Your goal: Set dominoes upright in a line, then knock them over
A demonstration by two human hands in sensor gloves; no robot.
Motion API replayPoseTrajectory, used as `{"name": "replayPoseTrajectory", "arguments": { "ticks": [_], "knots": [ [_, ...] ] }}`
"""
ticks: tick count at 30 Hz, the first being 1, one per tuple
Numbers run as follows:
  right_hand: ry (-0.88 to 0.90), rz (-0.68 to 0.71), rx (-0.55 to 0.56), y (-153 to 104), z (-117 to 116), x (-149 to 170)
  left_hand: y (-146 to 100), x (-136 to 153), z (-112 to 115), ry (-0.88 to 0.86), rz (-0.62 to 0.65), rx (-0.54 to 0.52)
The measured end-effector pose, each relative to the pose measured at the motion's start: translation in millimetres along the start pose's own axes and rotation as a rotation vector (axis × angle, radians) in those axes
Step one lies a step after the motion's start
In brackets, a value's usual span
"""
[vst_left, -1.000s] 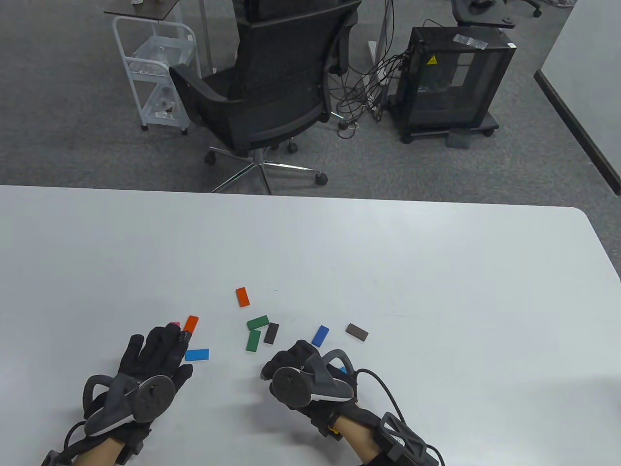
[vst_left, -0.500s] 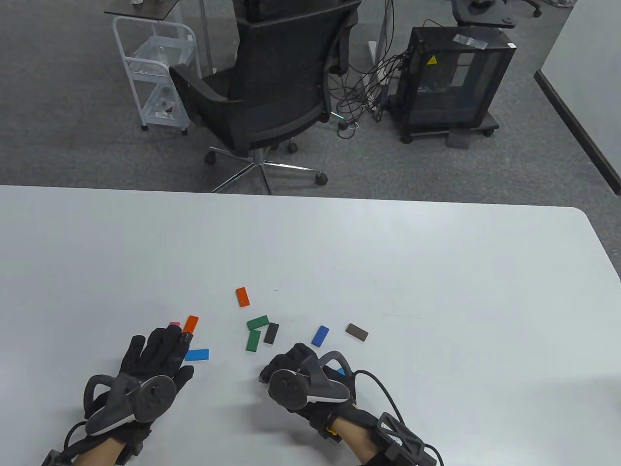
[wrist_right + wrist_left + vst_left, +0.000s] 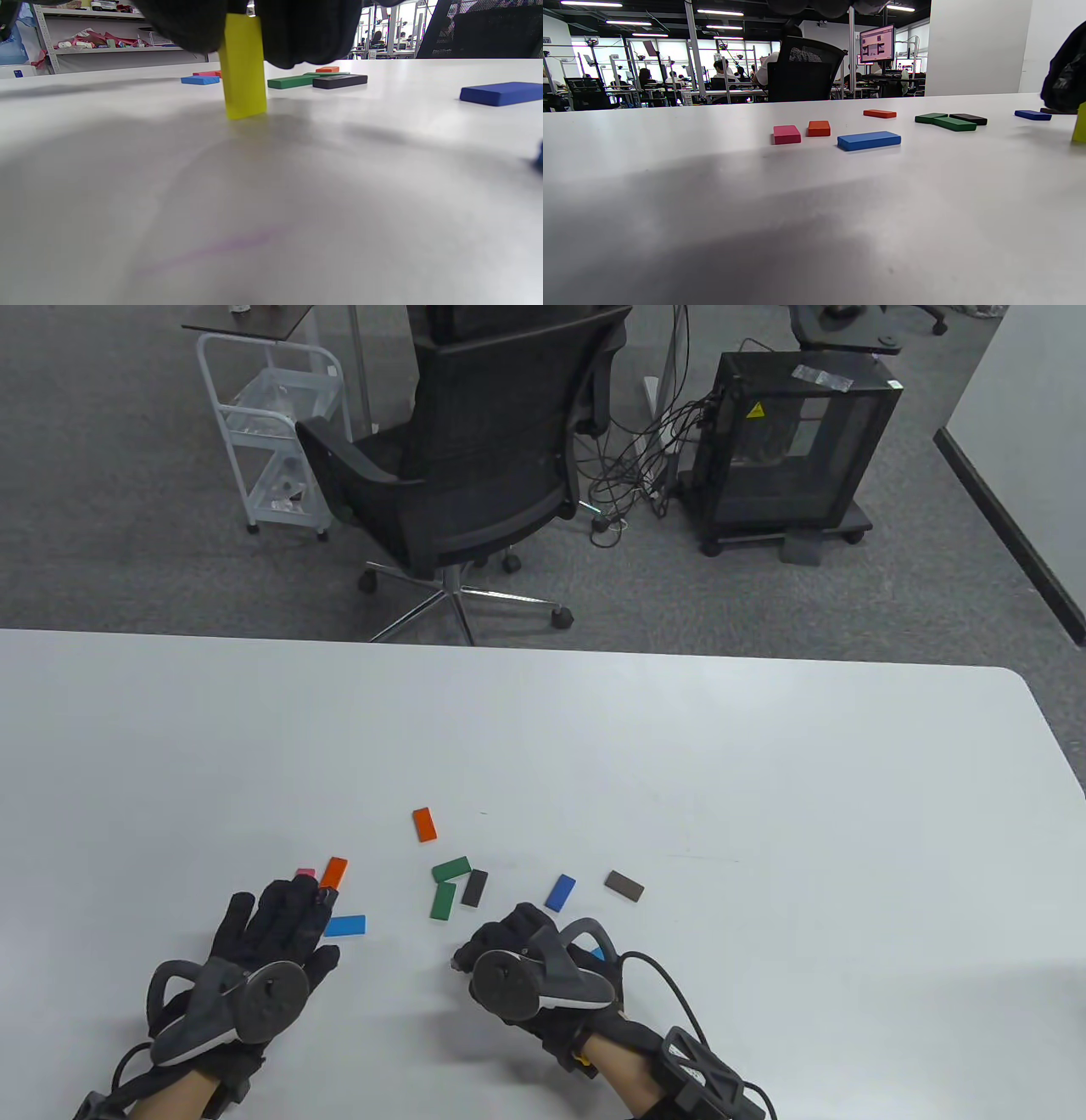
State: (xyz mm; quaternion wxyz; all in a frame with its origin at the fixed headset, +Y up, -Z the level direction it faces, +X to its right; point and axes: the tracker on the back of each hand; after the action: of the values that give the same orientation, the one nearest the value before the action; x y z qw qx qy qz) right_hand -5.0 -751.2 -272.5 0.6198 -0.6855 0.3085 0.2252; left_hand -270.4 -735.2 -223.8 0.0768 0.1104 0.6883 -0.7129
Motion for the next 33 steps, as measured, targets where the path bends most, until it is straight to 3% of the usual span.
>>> {"name": "replayPoseTrajectory", "arguments": {
  "ticks": [10, 21, 26, 33],
  "knots": [
    [0.004, -0.002, 0.015, -2.4, 5.6, 0.7, 0.2, 0.1, -0.1, -0.001, 0.0, 0.004],
    [-0.011, -0.102, 0.123, -26.1, 44.2, 35.6, 0.3, -0.1, -0.2, -0.001, -0.002, 0.002],
    [-0.066, -0.145, 0.062, -43.2, 39.5, 54.9, 0.2, -0.4, -0.1, 0.002, -0.002, 0.003],
    [-0.152, -0.172, -0.097, -57.5, 9.9, 68.9, 0.2, -0.6, -0.3, 0.0, 0.001, 0.005]
  ]
}}
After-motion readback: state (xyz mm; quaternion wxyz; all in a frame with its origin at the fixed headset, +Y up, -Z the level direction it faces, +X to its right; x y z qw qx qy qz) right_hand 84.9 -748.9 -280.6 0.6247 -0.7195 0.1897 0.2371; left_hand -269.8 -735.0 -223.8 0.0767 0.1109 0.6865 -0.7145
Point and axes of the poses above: the tracker on the back of each hand, its own x axis roughly to the little-finger side, its own y axis roughly from the wrist to the fingertips, z = x × y, and after that the axes turned 2 degrees about y, right-handed
